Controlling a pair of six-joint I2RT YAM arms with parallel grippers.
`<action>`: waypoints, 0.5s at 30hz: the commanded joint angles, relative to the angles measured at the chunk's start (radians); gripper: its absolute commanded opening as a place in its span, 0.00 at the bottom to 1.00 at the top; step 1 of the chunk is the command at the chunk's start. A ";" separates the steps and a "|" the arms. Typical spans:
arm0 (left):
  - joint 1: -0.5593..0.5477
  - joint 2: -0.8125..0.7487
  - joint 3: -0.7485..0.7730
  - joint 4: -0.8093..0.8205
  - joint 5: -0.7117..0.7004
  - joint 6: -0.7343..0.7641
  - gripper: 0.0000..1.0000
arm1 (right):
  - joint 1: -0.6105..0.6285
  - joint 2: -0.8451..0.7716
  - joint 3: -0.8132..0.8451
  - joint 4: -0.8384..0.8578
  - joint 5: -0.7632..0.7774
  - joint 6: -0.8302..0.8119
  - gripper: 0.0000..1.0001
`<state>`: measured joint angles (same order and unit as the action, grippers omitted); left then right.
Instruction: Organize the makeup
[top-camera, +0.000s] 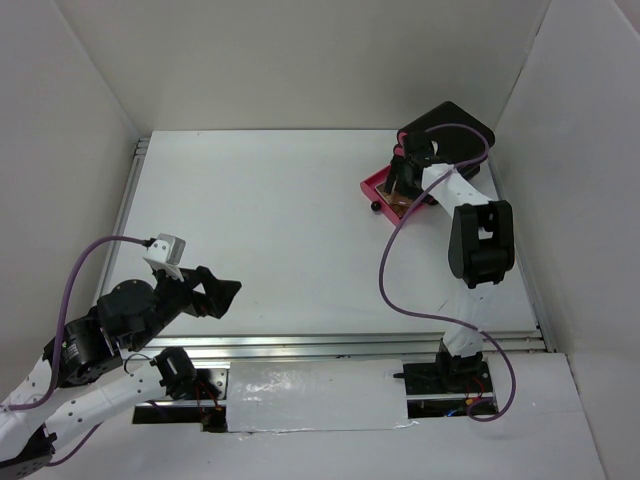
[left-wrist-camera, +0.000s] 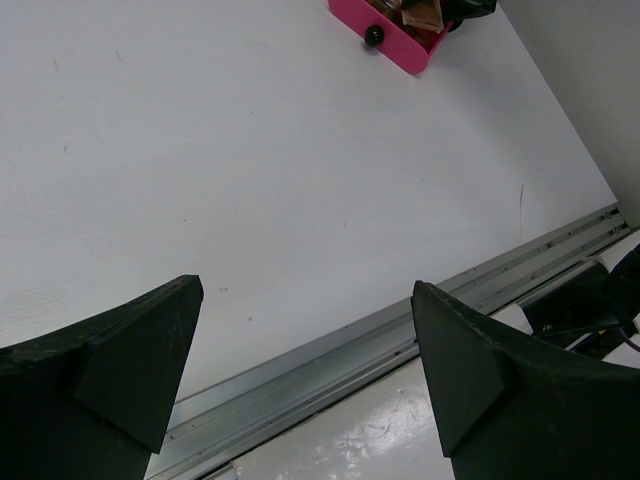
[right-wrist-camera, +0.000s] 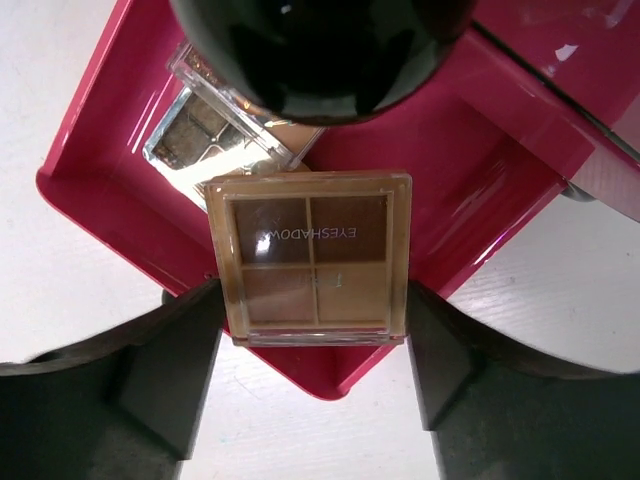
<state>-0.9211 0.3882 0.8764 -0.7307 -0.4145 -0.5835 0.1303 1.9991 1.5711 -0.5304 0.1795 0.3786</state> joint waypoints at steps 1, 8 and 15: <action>-0.005 -0.011 -0.008 0.047 0.006 -0.006 0.99 | 0.000 -0.002 0.040 0.010 0.005 0.026 0.88; -0.007 -0.009 -0.008 0.047 0.006 -0.003 0.99 | 0.012 -0.089 0.004 0.030 -0.018 0.014 1.00; -0.007 -0.014 -0.010 0.045 0.005 -0.007 1.00 | 0.061 -0.242 -0.144 0.121 -0.075 -0.020 0.98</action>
<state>-0.9215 0.3878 0.8761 -0.7307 -0.4137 -0.5835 0.1467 1.8809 1.4780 -0.4866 0.1368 0.3798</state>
